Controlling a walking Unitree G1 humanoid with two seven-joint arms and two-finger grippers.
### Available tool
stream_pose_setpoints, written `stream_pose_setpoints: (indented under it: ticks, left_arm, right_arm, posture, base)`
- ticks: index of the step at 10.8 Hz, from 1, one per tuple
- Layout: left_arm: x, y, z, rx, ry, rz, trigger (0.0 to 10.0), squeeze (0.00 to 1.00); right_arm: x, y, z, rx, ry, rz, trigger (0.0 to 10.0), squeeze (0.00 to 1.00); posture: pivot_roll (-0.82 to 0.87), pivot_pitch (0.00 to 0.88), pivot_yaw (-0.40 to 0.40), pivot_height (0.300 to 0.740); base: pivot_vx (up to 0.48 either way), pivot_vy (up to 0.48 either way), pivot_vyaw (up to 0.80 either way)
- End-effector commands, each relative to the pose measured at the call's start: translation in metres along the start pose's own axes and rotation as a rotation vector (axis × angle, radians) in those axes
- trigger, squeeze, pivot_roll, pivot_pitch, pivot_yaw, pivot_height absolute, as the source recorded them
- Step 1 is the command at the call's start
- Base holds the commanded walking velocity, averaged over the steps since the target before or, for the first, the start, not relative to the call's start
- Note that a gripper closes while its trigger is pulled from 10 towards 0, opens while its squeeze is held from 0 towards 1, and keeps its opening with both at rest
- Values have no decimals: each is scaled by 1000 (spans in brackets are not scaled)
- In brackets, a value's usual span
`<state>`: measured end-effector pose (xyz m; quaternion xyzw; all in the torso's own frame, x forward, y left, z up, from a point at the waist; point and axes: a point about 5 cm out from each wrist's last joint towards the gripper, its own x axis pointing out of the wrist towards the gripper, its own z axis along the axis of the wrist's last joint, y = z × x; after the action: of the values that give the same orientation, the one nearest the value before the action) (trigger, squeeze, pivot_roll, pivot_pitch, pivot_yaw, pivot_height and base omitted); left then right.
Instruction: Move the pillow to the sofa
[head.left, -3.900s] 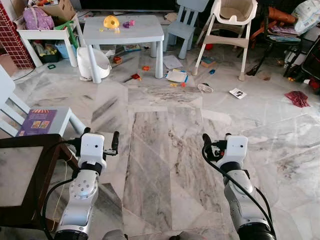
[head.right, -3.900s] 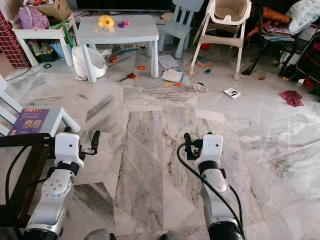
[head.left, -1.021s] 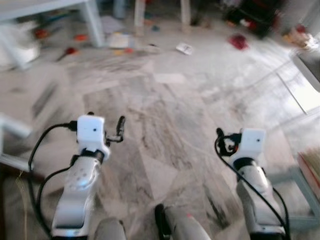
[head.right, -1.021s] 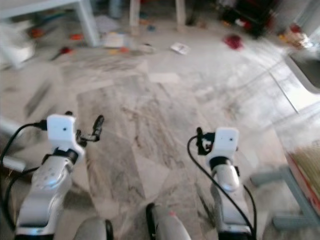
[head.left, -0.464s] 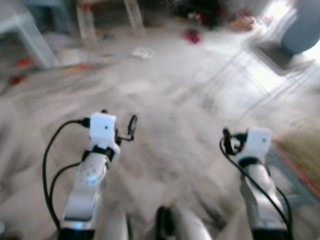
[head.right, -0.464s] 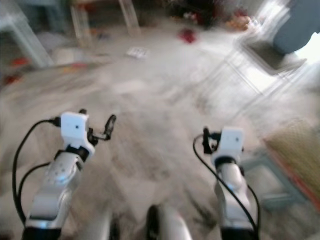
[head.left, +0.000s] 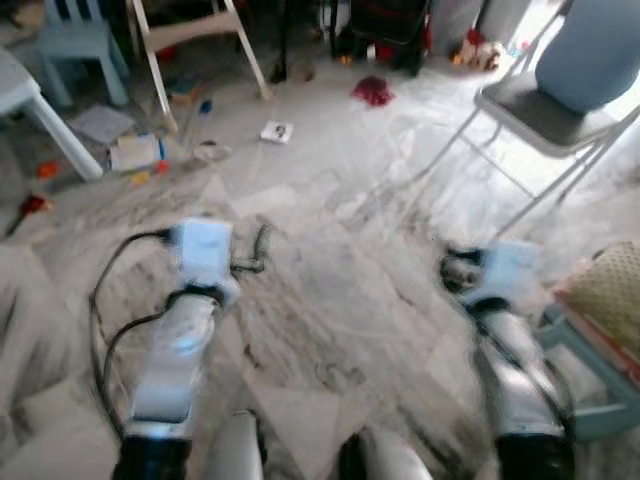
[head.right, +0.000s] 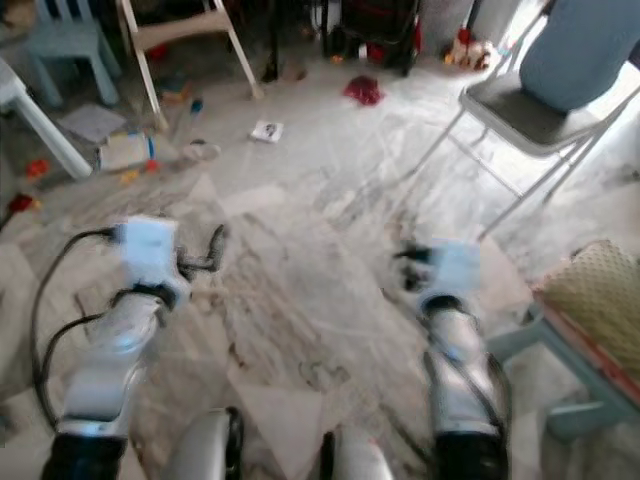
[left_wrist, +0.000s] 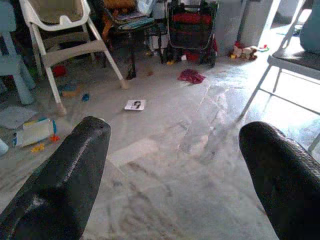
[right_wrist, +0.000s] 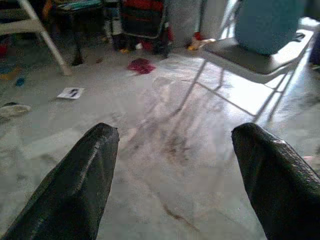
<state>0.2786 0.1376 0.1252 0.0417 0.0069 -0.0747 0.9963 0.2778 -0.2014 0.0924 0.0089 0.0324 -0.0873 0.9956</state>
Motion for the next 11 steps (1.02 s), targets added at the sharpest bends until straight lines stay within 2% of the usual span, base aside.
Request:
stream_pose_setpoints:
  ticks: [1, 2, 5, 8, 11]
  left_arm:
    - [-4, 9, -4, 6, 23, 37, 10000, 0]
    - [-3, 7, -4, -16, 31, 36, 10000, 0]
    - [6, 5, -1, -25, 34, 35, 10000, 0]
    - [13, 8, -1, -38, 32, 41, 10000, 0]
    - [18, 9, 4, -47, 14, 34, 10000, 0]
  right_arm:
    - [-3, -1, 3, 3, -5, -6, 10000, 0]
    - [-3, -7, 6, -23, 0, -1, 10000, 0]
    - [4, -4, 15, -46, -20, 29, 10000, 0]
    - [3, -4, 15, -43, -17, 23, 10000, 0]
    - [5, -2, 15, -34, -16, 12, 10000, 0]
  posture:
    - [15, 104, -36, 740]
    - [2, 112, -44, 740]
    - [-6, 96, -53, 740]
    - [-22, 71, -37, 740]
    - [-18, 70, -38, 740]
  base:
    - [0, 0, 0]
    - [0, 0, 0]
    - [0, 0, 0]
    - [0, 0, -767]
    - [375, 0, -800]
